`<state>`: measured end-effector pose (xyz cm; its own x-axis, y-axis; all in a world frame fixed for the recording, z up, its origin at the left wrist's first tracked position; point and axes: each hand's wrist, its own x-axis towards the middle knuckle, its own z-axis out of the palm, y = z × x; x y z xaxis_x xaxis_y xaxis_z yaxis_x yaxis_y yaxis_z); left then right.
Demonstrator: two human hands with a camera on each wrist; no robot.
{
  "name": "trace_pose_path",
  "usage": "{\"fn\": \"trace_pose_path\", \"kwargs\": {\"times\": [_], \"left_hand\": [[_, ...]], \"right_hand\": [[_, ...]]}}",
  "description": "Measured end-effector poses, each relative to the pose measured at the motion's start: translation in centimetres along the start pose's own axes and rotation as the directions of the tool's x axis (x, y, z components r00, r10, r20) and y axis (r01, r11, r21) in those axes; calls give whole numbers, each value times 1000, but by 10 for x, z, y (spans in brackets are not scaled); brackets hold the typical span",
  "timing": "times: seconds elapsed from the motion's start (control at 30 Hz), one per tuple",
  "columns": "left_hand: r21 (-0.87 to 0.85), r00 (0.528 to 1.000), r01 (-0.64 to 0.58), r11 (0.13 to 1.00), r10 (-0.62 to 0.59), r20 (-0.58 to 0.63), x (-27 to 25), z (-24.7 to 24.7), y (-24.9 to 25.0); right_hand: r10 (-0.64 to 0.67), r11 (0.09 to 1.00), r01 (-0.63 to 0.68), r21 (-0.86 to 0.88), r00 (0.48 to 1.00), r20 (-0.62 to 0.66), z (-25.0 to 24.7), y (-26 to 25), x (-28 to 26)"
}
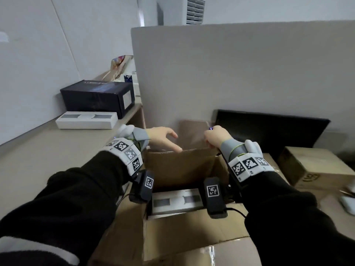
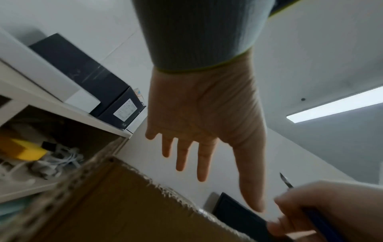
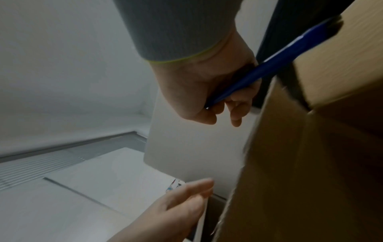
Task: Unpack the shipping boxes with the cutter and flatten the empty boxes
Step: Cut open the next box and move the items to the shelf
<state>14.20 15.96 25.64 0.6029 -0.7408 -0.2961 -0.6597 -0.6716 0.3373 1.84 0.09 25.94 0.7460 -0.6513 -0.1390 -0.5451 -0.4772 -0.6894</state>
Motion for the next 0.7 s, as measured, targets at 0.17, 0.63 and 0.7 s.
{"fn": "trace_pose_path", "kwargs": {"times": [0.17, 0.63, 0.7], "left_hand": [[50, 985, 160, 986, -162, 58, -13, 17, 12], [-8, 908, 406, 914, -404, -116, -74, 56, -13], [-47, 926, 356, 933, -359, -115, -72, 53, -19]], "right_hand": [[51, 991, -46, -128, 998, 34, -20, 65, -11], [229, 903, -105, -416, 938, 260, -6, 153, -10], [223, 913, -103, -395, 937, 270, -3, 162, -11]]}}
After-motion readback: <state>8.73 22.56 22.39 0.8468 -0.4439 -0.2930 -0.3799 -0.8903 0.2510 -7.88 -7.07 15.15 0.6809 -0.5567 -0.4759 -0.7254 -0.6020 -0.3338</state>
